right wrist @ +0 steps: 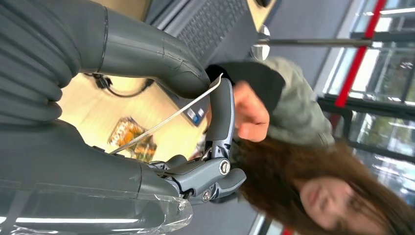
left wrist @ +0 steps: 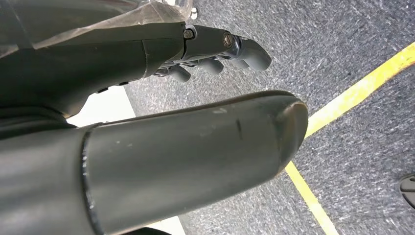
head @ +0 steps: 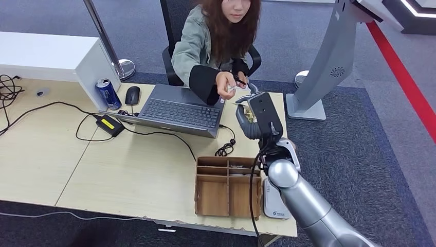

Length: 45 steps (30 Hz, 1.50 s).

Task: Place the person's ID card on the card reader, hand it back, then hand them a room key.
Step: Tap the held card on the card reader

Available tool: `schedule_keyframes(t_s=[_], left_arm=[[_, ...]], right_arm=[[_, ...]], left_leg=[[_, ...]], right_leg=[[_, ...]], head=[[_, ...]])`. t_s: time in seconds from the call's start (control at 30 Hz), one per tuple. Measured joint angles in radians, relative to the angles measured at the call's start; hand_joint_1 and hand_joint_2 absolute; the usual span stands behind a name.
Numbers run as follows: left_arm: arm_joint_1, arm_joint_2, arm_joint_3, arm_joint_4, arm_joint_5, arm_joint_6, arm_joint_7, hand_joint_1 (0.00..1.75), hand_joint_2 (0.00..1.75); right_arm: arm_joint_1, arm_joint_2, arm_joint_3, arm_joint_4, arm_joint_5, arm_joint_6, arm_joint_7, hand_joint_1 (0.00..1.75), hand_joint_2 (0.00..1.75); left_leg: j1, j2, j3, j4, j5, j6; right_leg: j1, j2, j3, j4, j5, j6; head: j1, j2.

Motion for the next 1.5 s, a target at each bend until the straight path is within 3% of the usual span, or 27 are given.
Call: schedule_keyframes(t_s=[0.3,0.5,0.63,0.93,1.2,1.5], left_arm=[[0.004,-0.001,0.004,0.000,0.041,0.000,0.011,0.00,0.00],[0.007,-0.005,0.023,0.001,0.083,0.003,0.027,0.00,0.00],[0.005,-0.009,0.033,0.002,0.097,0.008,0.033,0.00,0.00],[0.000,-0.018,0.054,0.004,0.097,0.013,0.035,0.00,0.00],[-0.004,-0.023,0.055,0.005,0.087,0.021,0.031,0.00,0.00],[-0.007,-0.025,0.055,0.005,0.082,0.029,0.030,0.00,0.00]], right_arm=[[0.085,-0.133,-0.086,-0.243,0.040,-0.034,0.057,1.75,1.75],[0.252,-0.245,-0.190,-0.387,0.142,-0.026,0.100,1.75,1.75],[0.338,-0.282,-0.240,-0.420,0.188,0.000,0.095,1.75,1.75],[0.441,-0.293,-0.256,-0.402,0.303,0.027,0.070,1.75,1.75],[0.459,-0.262,-0.226,-0.315,0.398,-0.020,0.053,1.75,1.75],[0.464,-0.233,-0.199,-0.181,0.397,-0.069,0.026,1.75,1.75]], left_leg=[[-0.001,0.003,0.001,0.000,-0.001,0.000],[-0.001,0.001,0.001,0.000,-0.002,0.000],[-0.001,0.003,0.001,0.000,-0.003,0.001],[0.000,0.003,0.000,0.000,-0.003,0.000],[0.001,0.003,0.000,0.000,-0.003,0.000],[0.001,0.003,0.000,0.000,-0.003,0.000]], right_leg=[[0.000,0.003,0.000,-0.001,0.000,0.000],[0.000,0.003,0.000,-0.002,0.000,0.001],[0.000,0.005,0.000,-0.002,0.000,0.001],[0.000,0.004,0.000,-0.001,0.000,0.001],[0.001,0.004,0.000,-0.001,-0.001,0.000],[0.000,0.004,0.000,-0.001,-0.001,0.001]], head=[[0.000,0.000],[0.000,0.000],[0.000,0.000],[0.000,0.000],[0.000,0.000],[0.000,0.000]])
